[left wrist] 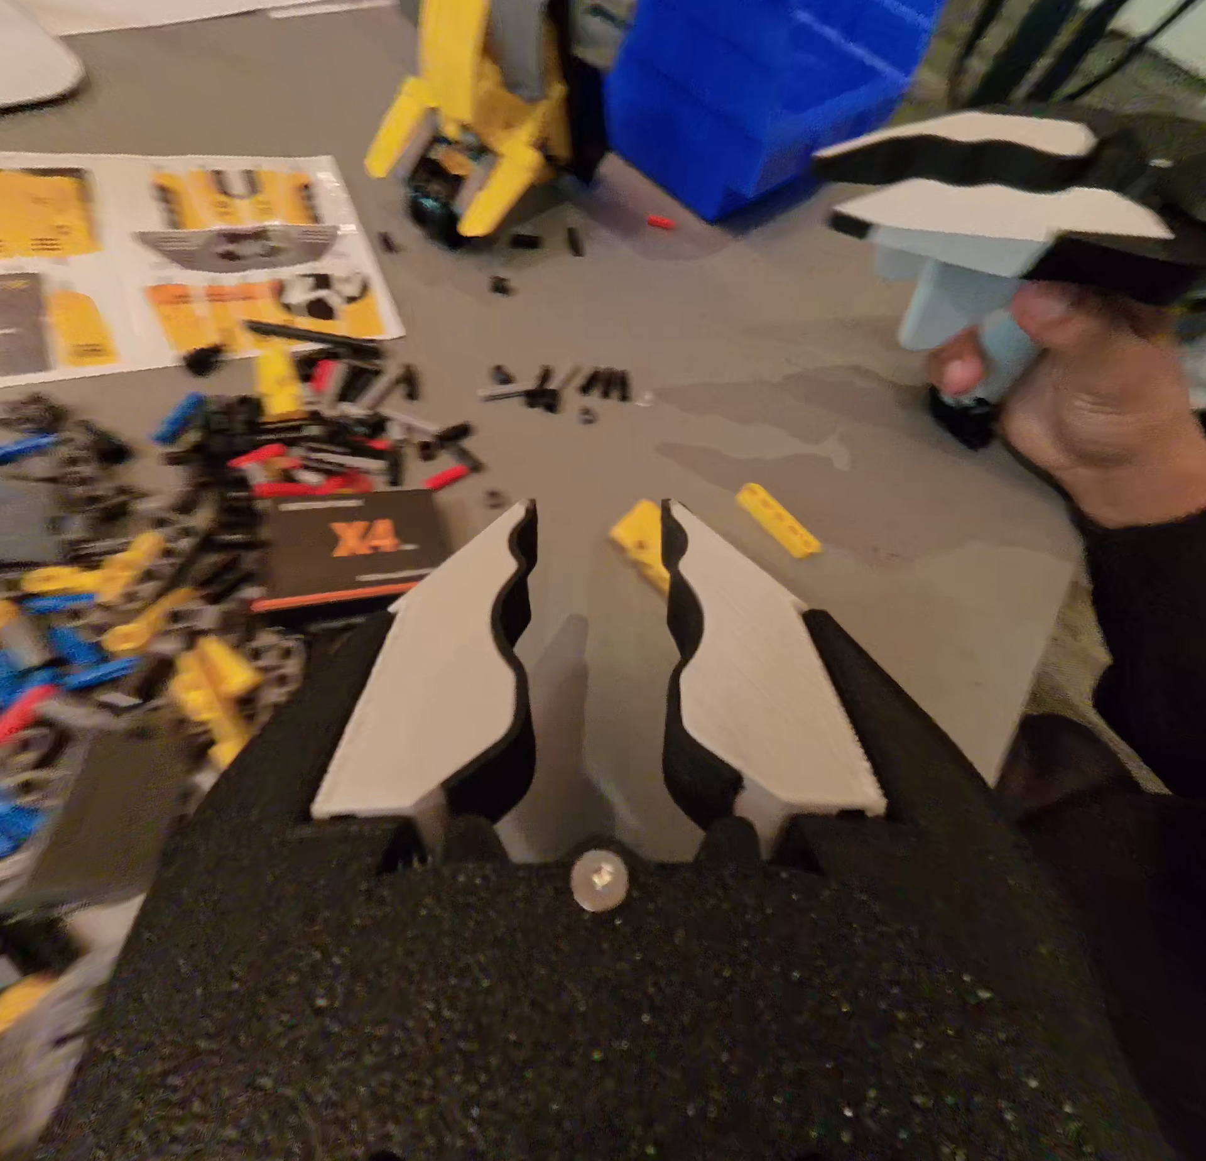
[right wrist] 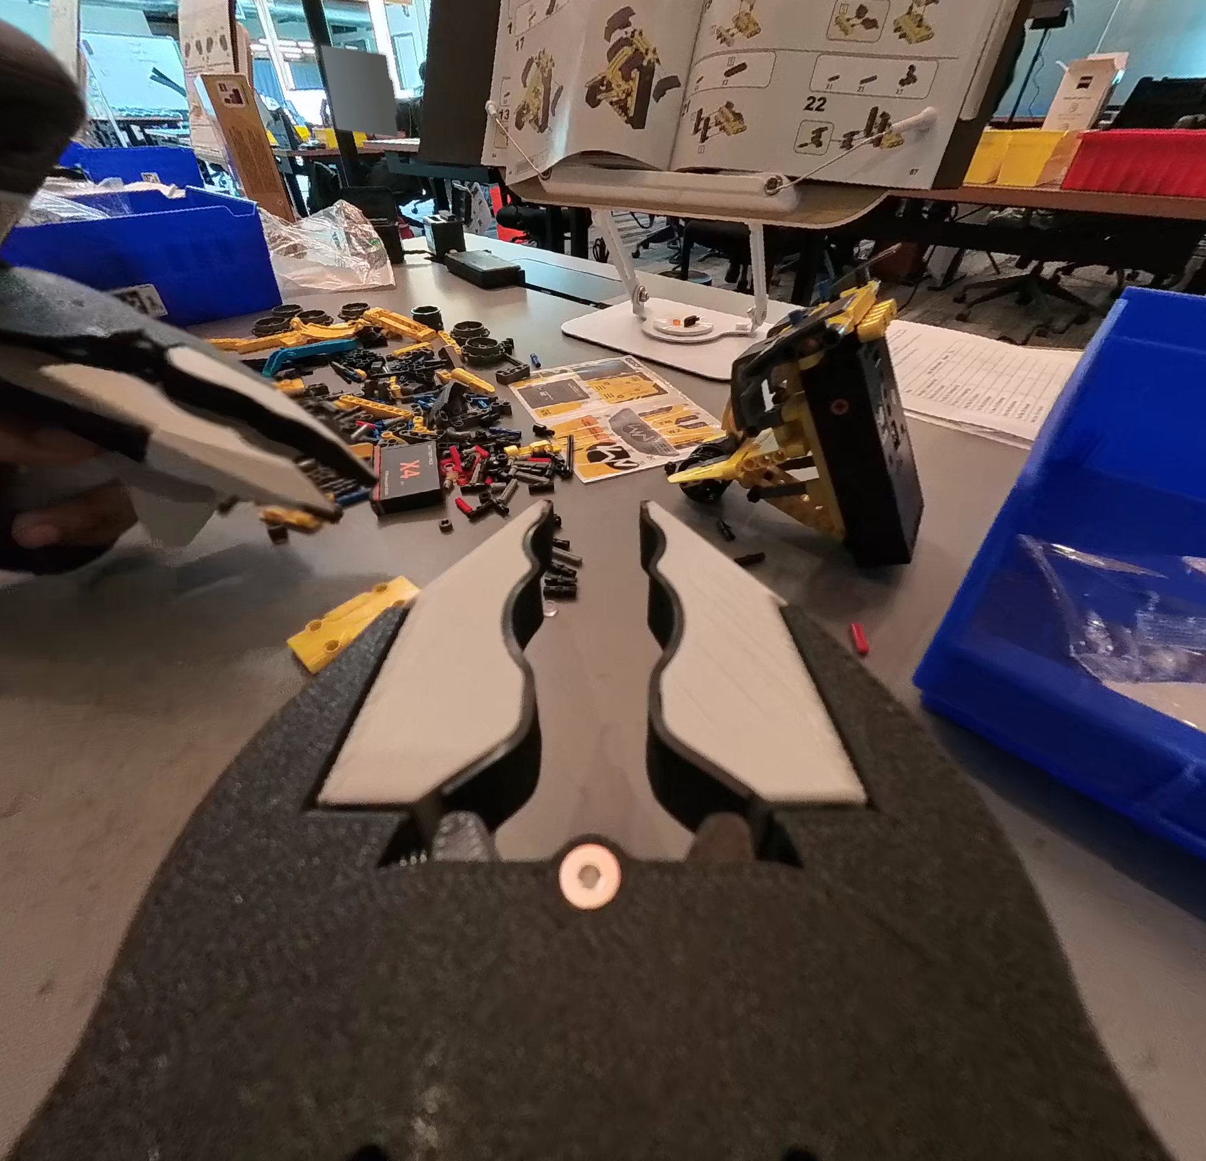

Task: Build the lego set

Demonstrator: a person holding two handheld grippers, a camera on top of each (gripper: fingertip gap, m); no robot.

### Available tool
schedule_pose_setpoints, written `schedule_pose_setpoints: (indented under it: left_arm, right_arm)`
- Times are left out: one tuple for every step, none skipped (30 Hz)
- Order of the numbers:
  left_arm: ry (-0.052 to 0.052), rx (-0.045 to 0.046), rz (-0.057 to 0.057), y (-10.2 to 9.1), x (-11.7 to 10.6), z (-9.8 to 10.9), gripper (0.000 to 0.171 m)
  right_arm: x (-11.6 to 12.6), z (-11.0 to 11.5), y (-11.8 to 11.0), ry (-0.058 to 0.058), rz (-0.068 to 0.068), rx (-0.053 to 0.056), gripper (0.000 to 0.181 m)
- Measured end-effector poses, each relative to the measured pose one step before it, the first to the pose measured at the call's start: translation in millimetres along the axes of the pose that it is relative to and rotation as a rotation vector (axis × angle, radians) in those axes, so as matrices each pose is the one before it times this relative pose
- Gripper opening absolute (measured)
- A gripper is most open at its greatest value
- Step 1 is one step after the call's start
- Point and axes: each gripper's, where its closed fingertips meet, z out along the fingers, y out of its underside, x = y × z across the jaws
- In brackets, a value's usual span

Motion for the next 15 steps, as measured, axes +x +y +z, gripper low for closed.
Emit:
schedule_pose_setpoints:
  left_arm:
    - [-0.0471, -0.01198, 0.0039, -3.97, -14.22, -2.96, 0.037]
    - [-0.0457, -0.00461, 0.0116, -7.7, -14.49, -2.91, 0.037]
    - [-0.0483, 0.00691, 0.017, -10.17, -15.9, -2.6, 0.036]
    - [-0.0528, 0.01007, 0.014, -12.36, -19.64, -1.03, 0.035]
    - [-0.0383, -0.00751, 0.0074, -8.23, -17.19, 2.28, 0.034]
    - [-0.0172, -0.02171, 0.0137, -6.39, -14.68, 5.92, 0.032]
    - [-0.0016, -0.03584, 0.0154, -2.13, -11.25, 7.31, 0.023]
    - [0.0178, -0.0436, 0.0158, 0.51, -7.68, 8.19, 0.009]
    - [0.0115, -0.04751, 0.0138, 2.01, -9.01, 9.68, 0.0]
    - [-0.0126, -0.04871, 0.0029, 3.83, -10.66, 8.17, 0.0]
    - [-0.0028, -0.03214, 0.0081, 2.54, -7.5, 6.81, 0.0]
    - [0.0169, -0.01043, 0.0064, 0.78, -2.28, 4.52, 0.0]
    - [0.0204, -0.0009, -0.0049, 0.53, -0.64, 2.64, 0.0]
    - [0.0154, -0.00166, -0.0137, 1.21, -0.44, 1.53, 0.0]
    - [0.0159, -0.00174, -0.0134, 1.3, 0.39, 0.99, 0.0]
  right_arm:
    - [0.34, -0.17, -0.36, -0.0007, 0.0031, 0.0022, 0.026]
    - [0.05, -0.19, -0.38, -0.0005, 0.0018, 0.0023, 0.026]
    - [0.08, -0.16, -0.22, -0.0005, 0.0003, 0.0011, 0.026]
    - [-0.34, 0.02, 0.12, -0.0007, -0.001, 0.0006, 0.026]
    - [-0.38, -0.49, -0.13, -0.0005, -0.0026, 0.0007, 0.026]
    - [-0.44, -0.22, -0.01, -0.0002, -0.002, 0.0011, 0.026]
    - [-0.45, -0.35, -0.23, -0.0018, -0.0008, 0.0005, 0.026]
    - [-0.28, -0.17, -0.21, -0.0027, 0.0009, 0.001, 0.026]
    - [-0.42, -0.3, -0.25, -0.0019, 0.0012, 0.0015, 0.026]
    - [-0.41, -0.66, -0.22, -0.0013, 0.0024, 0.0031, 0.026]
    - [0.09, -0.34, -0.45, -0.0011, 0.0021, 0.0045, 0.026]
    - [0.11, -0.1, -0.67, -0.0004, 0.0023, 0.0052, 0.026]
    - [0.25, -0.3, -0.44, -0.0012, 0.0027, 0.0043, 0.026]
    - [-0.35, -0.55, -0.32, -0.0022, 0.0045, 0.0029, 0.026]
    - [0.03, -0.05, 0.03, -0.0047, 0.006, 0.0005, 0.026]
